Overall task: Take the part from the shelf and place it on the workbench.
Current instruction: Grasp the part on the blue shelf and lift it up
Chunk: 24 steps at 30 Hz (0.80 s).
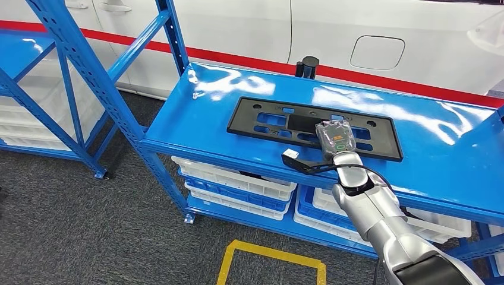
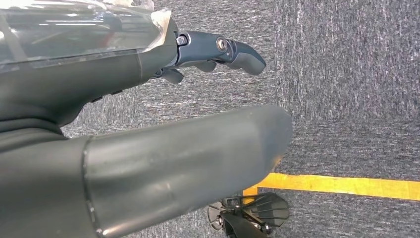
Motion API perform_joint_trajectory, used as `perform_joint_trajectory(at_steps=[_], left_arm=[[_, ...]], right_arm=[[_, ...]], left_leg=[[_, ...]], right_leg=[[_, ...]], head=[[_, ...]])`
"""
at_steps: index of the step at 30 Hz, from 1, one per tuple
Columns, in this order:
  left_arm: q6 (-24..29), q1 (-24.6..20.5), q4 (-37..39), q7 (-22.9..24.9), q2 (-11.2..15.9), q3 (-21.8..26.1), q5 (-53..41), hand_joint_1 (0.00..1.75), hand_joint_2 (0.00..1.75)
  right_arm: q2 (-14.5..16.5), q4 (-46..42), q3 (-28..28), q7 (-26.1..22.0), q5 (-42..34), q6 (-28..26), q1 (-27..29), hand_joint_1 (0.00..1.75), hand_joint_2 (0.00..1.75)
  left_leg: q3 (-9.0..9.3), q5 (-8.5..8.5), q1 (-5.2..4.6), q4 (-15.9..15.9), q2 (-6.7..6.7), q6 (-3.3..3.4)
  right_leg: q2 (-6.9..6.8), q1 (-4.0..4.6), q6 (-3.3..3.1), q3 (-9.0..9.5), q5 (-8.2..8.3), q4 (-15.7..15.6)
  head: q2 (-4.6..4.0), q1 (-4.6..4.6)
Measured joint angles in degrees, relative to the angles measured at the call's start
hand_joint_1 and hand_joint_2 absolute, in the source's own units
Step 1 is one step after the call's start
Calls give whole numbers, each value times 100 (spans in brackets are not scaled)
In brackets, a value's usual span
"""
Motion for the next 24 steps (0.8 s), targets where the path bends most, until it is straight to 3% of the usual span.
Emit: perform_joint_trajectory(at_steps=[10,16,24], left_arm=[[9,-3,0,-50,-4,2,0,0,0],[-19,-6,0,-79,-14,1,-46,0,0],[-33,-6,0,-34,-23,-2,-75,0,0]], right_arm=[[-3,-2,8,48,22,186,-36,163,175],[-26,-151,-5,24,-7,-2,5,164,175],[-98,-1757,-505,-892,-1565,-791,536,164,175]], left_leg=[[3,1,0,0,1,0],[2,1,0,1,1,0],[-2,-1,0,1,3,0]], right_leg=[[0,1,0,0,0,0],[0,0,0,0,0,0],[1,0,0,-7,-1,0]], head=[[0,-1],[0,0],[0,-1]])
